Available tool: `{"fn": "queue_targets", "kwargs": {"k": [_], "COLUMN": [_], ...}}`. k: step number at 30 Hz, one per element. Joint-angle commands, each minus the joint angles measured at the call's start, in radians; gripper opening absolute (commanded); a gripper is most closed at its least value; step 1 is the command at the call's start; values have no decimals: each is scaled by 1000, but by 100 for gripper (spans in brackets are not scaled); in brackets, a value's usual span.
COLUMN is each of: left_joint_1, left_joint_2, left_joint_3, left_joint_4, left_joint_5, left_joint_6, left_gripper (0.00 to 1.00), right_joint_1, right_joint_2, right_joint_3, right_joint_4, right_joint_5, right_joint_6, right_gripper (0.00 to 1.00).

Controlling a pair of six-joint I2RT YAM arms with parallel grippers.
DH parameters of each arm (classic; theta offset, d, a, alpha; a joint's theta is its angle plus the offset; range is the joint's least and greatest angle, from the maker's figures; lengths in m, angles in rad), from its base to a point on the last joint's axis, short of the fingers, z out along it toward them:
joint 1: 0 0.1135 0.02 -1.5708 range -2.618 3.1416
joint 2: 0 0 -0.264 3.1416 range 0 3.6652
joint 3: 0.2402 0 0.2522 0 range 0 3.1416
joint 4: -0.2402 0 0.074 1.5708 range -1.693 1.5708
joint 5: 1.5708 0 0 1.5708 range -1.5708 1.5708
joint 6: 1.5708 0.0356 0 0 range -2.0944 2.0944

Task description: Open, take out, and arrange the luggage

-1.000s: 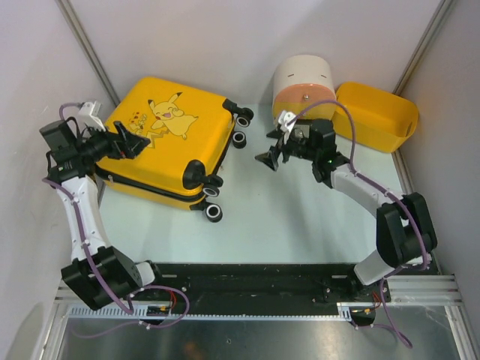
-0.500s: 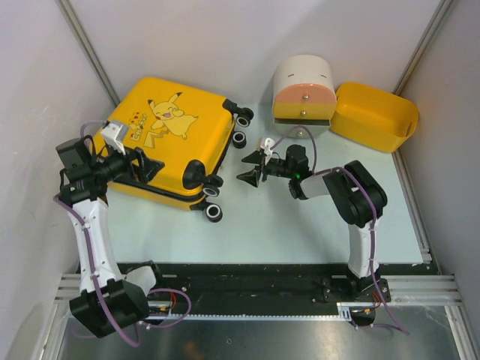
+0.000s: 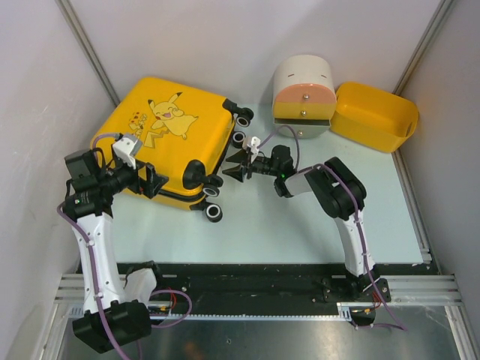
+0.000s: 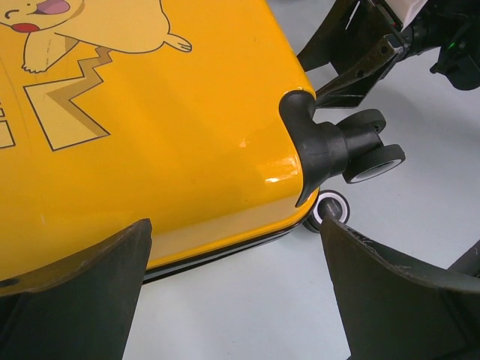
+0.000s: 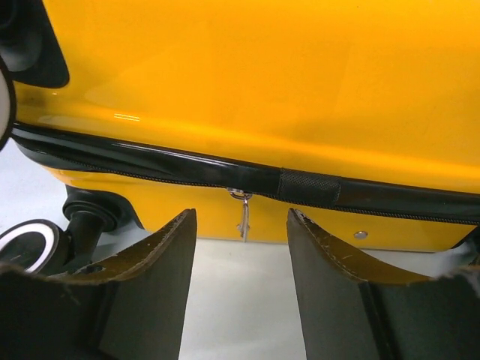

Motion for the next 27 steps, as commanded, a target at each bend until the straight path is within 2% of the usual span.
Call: {"fn": "queue_targets", "kwargs": {"k": [1,12,19,22,23,26,27], "left_joint_1": [-8,-9,-8,-8,-8,-9,-11], "left_joint_2": [-11,-2,7,12,15,6,0], "left_joint_3": [1,16,21,21,19,19,18], "left_joint_4": [-10,-10,-10,-12,-10,-10,-15], "left_joint_5": [14,2,0,2,-1,-4,-12], "left_joint_6": [80,80,87,84,83,80,83], "left_gripper": [98,97,97,96,96,96,96], "right_joint_1": [11,62,68,72,75,77,75], "right_joint_2": [32,24,38,47,49,35,26], "right_joint_3": [56,88,111,128,129,117,94], "right_joint_4": [40,-91,-103,-103,-103,-100,-98], "right_joint_5": [19,87,124,124,114,56,50], "right_joint_6": [12,112,129,133,130,112,113], "right_gripper": [55,51,48,32,21,0,0]}}
